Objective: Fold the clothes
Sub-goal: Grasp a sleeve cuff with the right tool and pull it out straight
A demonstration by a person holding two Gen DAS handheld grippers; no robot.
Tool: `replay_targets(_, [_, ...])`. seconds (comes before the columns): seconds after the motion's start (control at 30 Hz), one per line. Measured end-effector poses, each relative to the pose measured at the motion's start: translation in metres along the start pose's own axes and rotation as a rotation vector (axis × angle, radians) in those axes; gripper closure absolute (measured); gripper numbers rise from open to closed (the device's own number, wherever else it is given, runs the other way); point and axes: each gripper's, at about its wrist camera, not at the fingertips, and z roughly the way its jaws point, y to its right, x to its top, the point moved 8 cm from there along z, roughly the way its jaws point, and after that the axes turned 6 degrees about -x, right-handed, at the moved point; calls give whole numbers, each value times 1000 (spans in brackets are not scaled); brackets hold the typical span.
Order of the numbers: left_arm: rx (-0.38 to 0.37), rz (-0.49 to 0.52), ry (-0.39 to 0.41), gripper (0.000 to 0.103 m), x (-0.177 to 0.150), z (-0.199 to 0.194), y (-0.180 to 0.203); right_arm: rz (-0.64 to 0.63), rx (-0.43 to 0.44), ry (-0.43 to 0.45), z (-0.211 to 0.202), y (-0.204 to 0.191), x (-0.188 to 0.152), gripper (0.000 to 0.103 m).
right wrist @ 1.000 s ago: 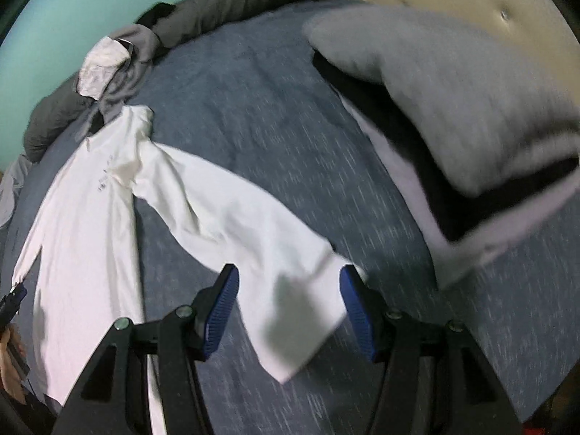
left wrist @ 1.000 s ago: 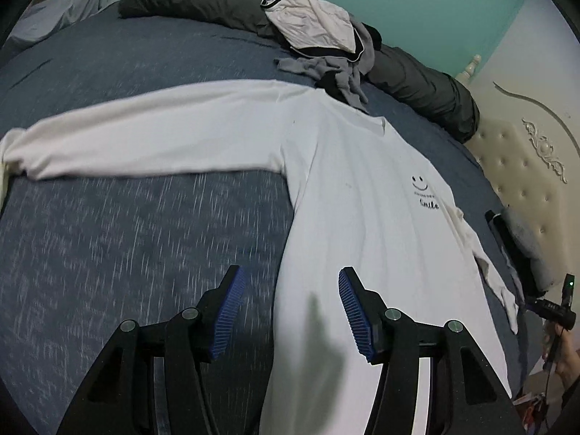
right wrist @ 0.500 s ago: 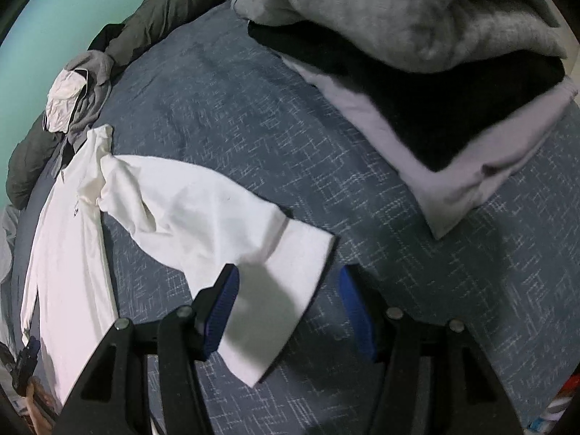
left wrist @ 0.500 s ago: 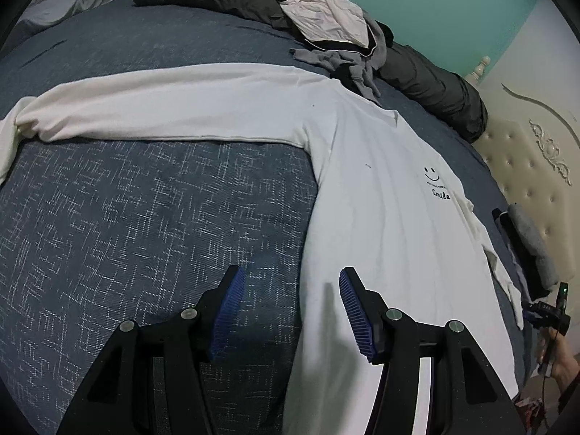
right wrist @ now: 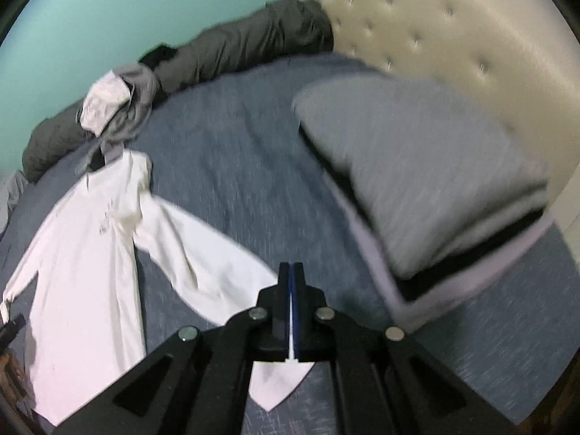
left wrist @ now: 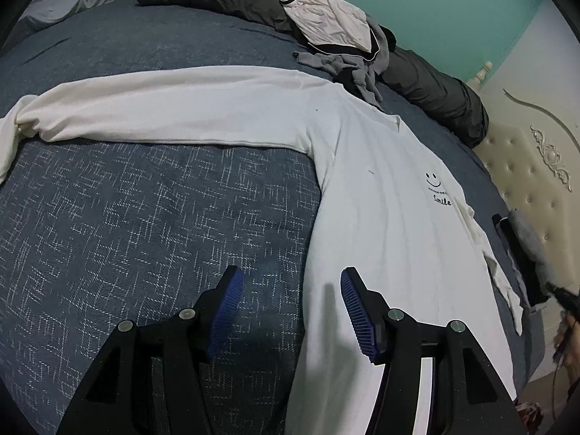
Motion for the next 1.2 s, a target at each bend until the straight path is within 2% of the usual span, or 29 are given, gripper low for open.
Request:
replay_targets(0.1, [-5,5,5,42,2,-1,4,14,46,-34,-5,5,6,103])
replay_targets(0.13, [-5,9,4,42,1,-1,5,27,80,-86,1,4,0,103])
replay_targets(0.2, [-5,15,2,42,1,0,7,40,78,-144,15,6,-12,102])
replay_targets(0.23, [-5,18,1,42,1,0,8,38,66,-161,18,7,-20,95])
replay_targets(0.33, [-8,23,-1,42,-1,0,10,88,60,-211,34,13,-47,44])
replay_targets(0.37, [-9,25,-1,42,-1,0,11,121,75,-228,39,16,-54,43])
replay_targets(0.47, [-12,26,-3,42,-1,1,12,175,56,-276,55,22,-69,43])
replay_targets(0.67, [-25,27,14,42,1,0,13,164,37,-295,75,14,-83,45])
replay_targets(0.7, [-23,28,11,42,1,1,13,159,35,-279,74,12,-83,49])
replay_targets(0.77, [-23,27,6,42,0,3,13,133,8,-275,75,10,-84,81])
replay_targets(0.87, [-37,17,-2,42,-1,5,15,85,-15,-247,72,0,-82,97])
replay_targets(1.03, [-38,33,-6,42,-1,6,19,31,17,-151,51,-17,-55,99])
replay_targets(1.2, [-39,28,-16,42,-3,9,19,15,12,-16,9,-11,5,99])
